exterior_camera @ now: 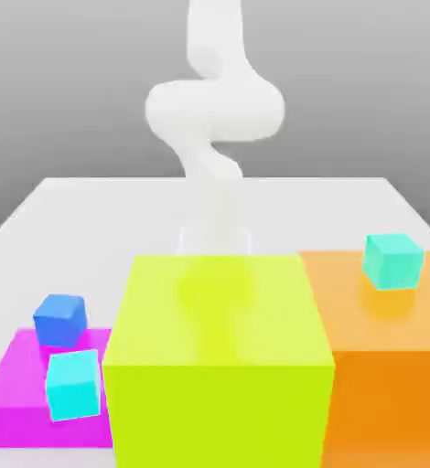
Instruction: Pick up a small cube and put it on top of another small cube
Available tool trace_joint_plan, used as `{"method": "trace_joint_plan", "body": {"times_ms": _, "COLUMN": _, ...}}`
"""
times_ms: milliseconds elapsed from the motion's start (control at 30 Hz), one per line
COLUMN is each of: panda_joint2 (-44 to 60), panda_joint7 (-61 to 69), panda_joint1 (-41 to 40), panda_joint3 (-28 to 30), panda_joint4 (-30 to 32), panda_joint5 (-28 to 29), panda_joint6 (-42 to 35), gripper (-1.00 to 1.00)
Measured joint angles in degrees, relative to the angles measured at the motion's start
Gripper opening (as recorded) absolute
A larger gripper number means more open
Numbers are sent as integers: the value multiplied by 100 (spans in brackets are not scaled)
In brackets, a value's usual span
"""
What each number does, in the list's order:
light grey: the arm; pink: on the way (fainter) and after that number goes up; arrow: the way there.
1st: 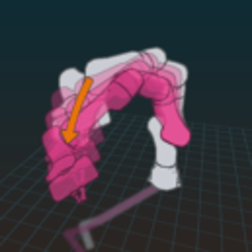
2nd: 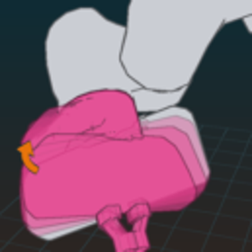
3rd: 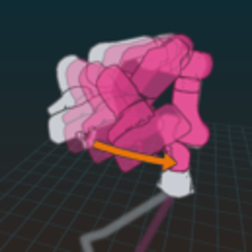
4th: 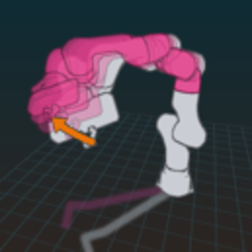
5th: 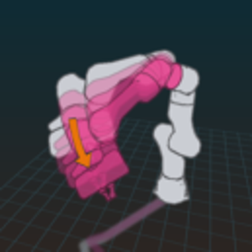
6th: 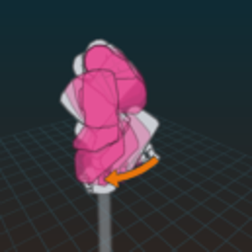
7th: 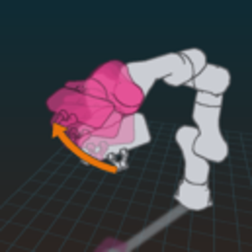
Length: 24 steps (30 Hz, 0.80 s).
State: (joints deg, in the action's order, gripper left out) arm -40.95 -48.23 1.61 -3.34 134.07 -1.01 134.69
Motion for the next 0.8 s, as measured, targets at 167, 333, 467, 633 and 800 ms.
{"method": "trace_joint_plan", "body": {"times_ms": 167, "panda_joint2": 991, "panda_joint7": -970, "panda_joint1": 358, "panda_joint3": -1225, "panda_joint4": 456, "panda_joint5": 22, "panda_joint6": -23, "gripper": 0}}
{"method": "trace_joint_plan", "body": {"times_ms": 333, "panda_joint2": 1964, "panda_joint7": -2130, "panda_joint1": 793, "panda_joint3": -2486, "panda_joint4": 902, "panda_joint5": 249, "panda_joint6": -153, "gripper": 0}}
{"method": "trace_joint_plan", "body": {"times_ms": 467, "panda_joint2": 2802, "panda_joint7": -3168, "panda_joint1": 1177, "panda_joint3": -3472, "panda_joint4": 1264, "panda_joint5": 543, "panda_joint6": -250, "gripper": 0}}
{"method": "trace_joint_plan", "body": {"times_ms": 633, "panda_joint2": 3388, "panda_joint7": -4491, "panda_joint1": 1150, "panda_joint3": -3853, "panda_joint4": 1897, "panda_joint5": 521, "panda_joint6": 633, "gripper": 0}}
{"method": "trace_joint_plan", "body": {"times_ms": 800, "panda_joint2": 3851, "panda_joint7": -5835, "panda_joint1": 1063, "panda_joint3": -3923, "panda_joint4": 2569, "panda_joint5": 413, "panda_joint6": 1790, "gripper": 0}}
